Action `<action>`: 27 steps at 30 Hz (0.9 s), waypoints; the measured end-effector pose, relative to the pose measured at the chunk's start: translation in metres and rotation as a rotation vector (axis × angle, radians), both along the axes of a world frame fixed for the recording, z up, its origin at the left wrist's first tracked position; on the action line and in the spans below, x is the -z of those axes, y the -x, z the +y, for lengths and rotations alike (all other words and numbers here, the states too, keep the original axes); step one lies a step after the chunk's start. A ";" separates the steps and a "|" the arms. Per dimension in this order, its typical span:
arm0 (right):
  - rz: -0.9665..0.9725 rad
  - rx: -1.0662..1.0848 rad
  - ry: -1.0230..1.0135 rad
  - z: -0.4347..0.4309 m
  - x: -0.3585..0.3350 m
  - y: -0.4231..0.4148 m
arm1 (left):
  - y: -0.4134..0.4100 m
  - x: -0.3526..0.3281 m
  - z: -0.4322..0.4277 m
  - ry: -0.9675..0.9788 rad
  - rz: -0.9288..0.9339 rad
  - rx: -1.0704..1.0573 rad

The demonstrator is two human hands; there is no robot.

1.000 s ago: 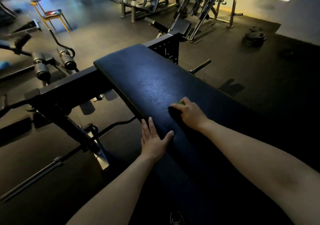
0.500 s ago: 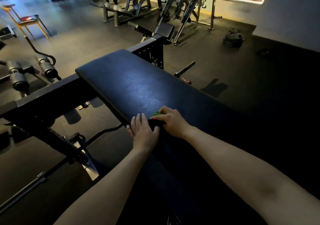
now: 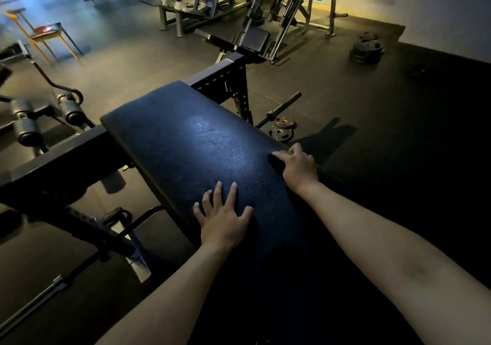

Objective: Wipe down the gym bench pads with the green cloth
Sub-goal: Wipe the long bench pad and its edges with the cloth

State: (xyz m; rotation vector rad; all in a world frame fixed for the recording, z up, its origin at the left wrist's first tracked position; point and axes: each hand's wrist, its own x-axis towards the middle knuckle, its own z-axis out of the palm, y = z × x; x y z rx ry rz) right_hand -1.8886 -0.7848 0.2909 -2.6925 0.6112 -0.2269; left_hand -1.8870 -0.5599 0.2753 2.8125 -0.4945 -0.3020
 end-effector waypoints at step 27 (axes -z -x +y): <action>0.027 -0.081 -0.265 -0.002 0.010 -0.083 | -0.025 -0.003 -0.054 -0.110 -0.033 0.104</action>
